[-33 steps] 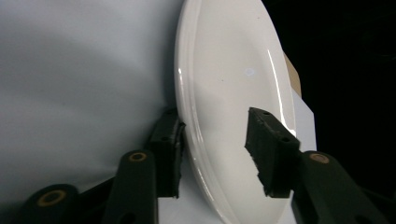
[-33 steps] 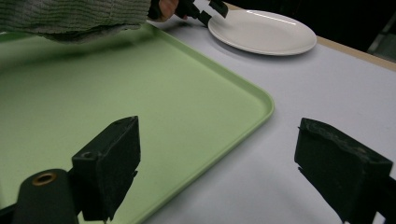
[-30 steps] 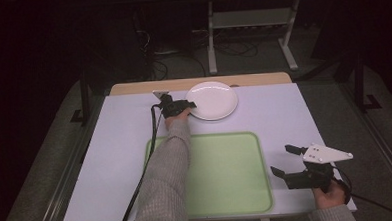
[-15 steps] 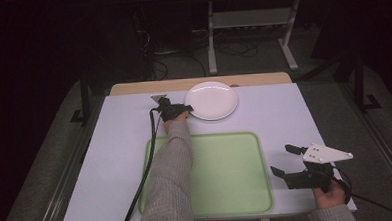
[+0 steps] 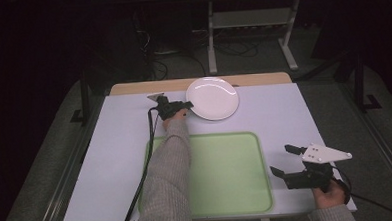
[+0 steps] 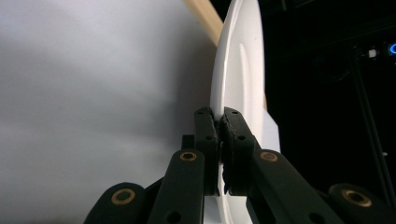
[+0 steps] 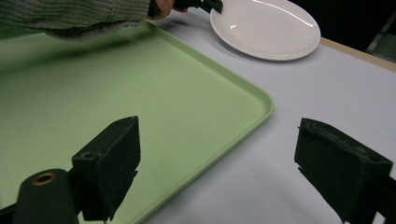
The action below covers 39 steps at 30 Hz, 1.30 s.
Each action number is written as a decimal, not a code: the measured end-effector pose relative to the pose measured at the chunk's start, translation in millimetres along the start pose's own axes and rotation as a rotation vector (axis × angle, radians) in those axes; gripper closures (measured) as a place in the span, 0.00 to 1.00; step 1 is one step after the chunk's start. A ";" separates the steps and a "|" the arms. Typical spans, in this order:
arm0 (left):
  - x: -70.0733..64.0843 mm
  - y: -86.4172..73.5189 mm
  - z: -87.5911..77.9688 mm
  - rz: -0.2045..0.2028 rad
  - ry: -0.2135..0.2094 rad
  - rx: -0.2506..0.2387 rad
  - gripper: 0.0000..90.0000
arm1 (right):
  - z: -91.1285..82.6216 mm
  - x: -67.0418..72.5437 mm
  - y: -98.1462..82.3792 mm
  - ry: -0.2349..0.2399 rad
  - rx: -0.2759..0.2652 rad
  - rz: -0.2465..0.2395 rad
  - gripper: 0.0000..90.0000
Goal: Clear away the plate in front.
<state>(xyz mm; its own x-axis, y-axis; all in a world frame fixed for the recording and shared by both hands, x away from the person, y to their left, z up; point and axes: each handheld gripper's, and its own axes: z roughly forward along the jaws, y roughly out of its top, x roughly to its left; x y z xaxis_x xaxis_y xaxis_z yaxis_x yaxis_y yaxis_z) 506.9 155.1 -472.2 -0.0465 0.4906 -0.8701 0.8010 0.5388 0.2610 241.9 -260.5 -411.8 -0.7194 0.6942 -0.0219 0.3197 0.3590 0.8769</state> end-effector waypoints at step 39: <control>2.4 23.6 -78.8 0.043 -0.068 -0.001 0.96 | 2.6 0.2 -2.2 -0.009 0.006 0.009 0.15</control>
<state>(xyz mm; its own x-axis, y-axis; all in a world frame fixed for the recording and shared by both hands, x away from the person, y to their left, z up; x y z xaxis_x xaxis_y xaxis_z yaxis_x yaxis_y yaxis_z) 478.6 223.0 -435.2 0.0285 0.4660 -0.8843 0.8008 0.5188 0.2992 242.7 -259.6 -415.0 -0.7111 0.7028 -0.0186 0.3296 0.3566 0.8742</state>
